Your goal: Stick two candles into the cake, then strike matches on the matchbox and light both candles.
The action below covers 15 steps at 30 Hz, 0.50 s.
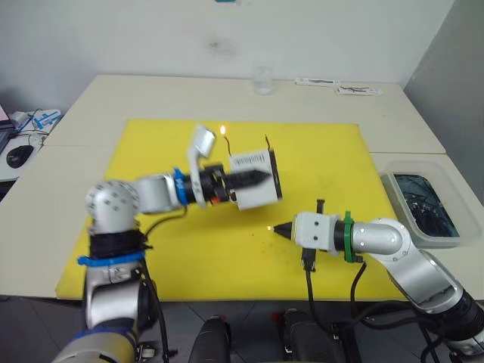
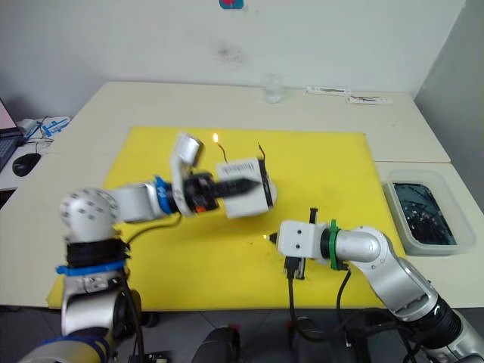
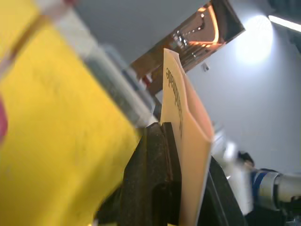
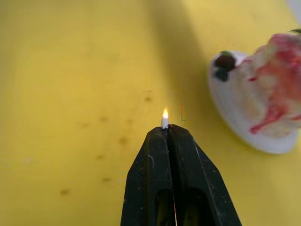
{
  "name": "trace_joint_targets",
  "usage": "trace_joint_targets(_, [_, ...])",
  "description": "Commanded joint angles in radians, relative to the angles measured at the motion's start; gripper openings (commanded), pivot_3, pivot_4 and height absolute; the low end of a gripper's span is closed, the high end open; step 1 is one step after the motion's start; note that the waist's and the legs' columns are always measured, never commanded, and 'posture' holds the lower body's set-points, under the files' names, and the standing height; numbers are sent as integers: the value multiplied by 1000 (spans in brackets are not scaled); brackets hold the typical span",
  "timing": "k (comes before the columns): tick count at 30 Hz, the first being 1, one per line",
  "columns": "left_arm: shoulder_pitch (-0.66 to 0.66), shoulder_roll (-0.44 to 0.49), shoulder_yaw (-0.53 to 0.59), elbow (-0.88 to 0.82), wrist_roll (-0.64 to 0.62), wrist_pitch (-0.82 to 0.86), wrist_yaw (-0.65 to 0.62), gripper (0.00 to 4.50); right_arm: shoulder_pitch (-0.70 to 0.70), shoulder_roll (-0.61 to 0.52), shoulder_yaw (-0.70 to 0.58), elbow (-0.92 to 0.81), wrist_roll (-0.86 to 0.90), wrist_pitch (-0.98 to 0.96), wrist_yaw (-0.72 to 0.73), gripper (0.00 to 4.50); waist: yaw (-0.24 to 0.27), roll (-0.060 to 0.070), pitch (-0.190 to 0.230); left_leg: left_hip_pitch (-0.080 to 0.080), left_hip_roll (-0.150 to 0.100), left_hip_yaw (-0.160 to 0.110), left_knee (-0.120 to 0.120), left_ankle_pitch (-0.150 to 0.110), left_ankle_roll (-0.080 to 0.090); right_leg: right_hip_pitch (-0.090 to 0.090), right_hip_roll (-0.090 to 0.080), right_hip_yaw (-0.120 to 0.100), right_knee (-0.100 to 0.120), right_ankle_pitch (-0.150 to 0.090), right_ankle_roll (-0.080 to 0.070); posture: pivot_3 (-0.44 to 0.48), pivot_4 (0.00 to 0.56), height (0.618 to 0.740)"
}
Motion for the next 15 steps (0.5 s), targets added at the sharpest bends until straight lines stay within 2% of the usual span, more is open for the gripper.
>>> trace_joint_targets(1, [44, 75, -1, -44, -8, 23, -37, 0, -3, -29, -121, -92, 76, 32, 27, 61, -5, 0, 0, 1, 0, 0, -1, 0, 0, 0, 0, 0, 0, 0, 0, 0, 150, 740])
trace_joint_targets(7, [160, 122, -69, -148, 4, 7, -76, 0, -24, -33, -223, -128, 146, 114, 9, 61, 2, -1, 1, -1, 0, -1, 0, 0, 0, 0, 0, -1, 0, 0, -1, 0, 150, 740])
trace_joint_targets(15, [307, 109, -143, -214, 37, -46, -103, 0, -167, -4, -242, -90, 157, 190, -49, 61, 4, -1, 1, 0, 0, -1, 1, 0, 0, 0, 0, -1, 1, -1, -2, 0, 150, 740])
